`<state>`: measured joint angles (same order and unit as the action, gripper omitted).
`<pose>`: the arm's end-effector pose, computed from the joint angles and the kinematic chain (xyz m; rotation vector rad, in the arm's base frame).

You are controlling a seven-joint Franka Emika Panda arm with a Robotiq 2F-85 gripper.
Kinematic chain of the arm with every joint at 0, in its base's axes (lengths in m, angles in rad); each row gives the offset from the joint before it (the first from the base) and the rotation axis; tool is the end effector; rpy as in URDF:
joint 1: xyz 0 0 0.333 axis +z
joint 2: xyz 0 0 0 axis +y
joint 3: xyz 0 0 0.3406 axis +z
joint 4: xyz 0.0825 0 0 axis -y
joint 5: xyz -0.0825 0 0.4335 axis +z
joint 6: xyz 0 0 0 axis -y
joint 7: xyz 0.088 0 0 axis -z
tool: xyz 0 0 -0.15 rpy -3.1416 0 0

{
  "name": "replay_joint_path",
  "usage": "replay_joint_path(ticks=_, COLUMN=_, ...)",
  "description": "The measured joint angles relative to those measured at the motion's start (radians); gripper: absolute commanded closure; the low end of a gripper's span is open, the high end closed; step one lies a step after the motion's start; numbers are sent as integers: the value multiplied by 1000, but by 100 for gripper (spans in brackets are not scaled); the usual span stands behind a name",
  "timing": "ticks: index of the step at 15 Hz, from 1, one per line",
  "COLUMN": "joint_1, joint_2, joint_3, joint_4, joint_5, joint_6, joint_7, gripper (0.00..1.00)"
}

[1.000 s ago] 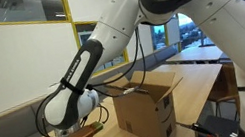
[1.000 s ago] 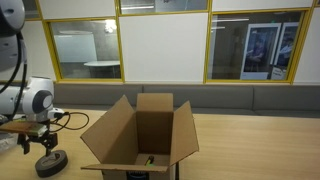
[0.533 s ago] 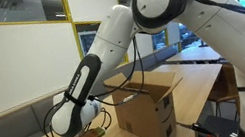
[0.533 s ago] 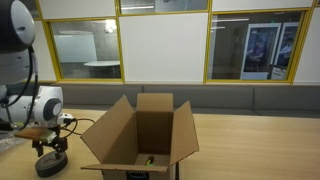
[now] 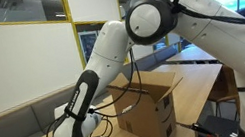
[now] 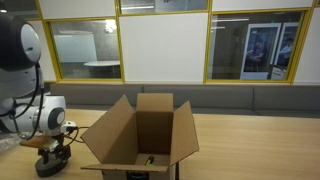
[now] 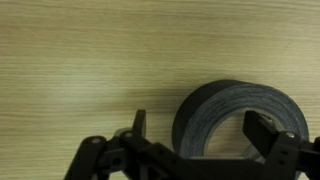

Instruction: Put the spoon, apple and masking tape inside the box.

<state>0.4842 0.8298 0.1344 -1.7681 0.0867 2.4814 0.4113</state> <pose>0.5469 0.3941 0.0193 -3.0509 -0.1495 0.2631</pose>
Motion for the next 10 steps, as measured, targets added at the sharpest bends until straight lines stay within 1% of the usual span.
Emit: replay_joint_path(ticks=10, joint_1=60, joint_2=89, joint_3=-64, joint_4=103, joint_5=-62, joint_6=0, joint_7=71, gripper=0)
